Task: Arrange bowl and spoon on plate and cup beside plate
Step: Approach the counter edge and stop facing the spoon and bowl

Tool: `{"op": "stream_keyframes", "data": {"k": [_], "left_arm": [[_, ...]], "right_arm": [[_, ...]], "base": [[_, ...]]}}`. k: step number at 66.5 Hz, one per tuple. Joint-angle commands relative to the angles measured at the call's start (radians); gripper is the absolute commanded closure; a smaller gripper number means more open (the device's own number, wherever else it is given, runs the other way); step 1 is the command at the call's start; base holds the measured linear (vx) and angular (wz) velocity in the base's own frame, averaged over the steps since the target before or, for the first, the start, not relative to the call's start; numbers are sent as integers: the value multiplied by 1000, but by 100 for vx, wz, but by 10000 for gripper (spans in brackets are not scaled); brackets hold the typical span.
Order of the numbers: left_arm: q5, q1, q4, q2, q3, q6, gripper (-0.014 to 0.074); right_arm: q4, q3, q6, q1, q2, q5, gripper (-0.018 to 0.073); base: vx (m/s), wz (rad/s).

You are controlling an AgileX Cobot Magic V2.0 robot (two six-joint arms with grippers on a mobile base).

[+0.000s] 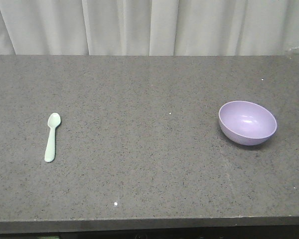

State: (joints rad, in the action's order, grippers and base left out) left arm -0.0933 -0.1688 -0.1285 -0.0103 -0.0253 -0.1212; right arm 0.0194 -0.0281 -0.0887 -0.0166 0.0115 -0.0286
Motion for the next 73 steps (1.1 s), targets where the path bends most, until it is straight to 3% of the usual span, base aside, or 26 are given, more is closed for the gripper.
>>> {"op": "stream_keyframes", "data": {"k": [1, 73], "left_arm": [[75, -6, 1, 5, 7, -7, 603], [85, -6, 1, 5, 7, -7, 603]], "right_arm": [[-4, -3, 9, -5, 10, -78, 562], [-4, -3, 9, -5, 10, -80, 562]], "base": [[0, 0], [0, 0]]}}
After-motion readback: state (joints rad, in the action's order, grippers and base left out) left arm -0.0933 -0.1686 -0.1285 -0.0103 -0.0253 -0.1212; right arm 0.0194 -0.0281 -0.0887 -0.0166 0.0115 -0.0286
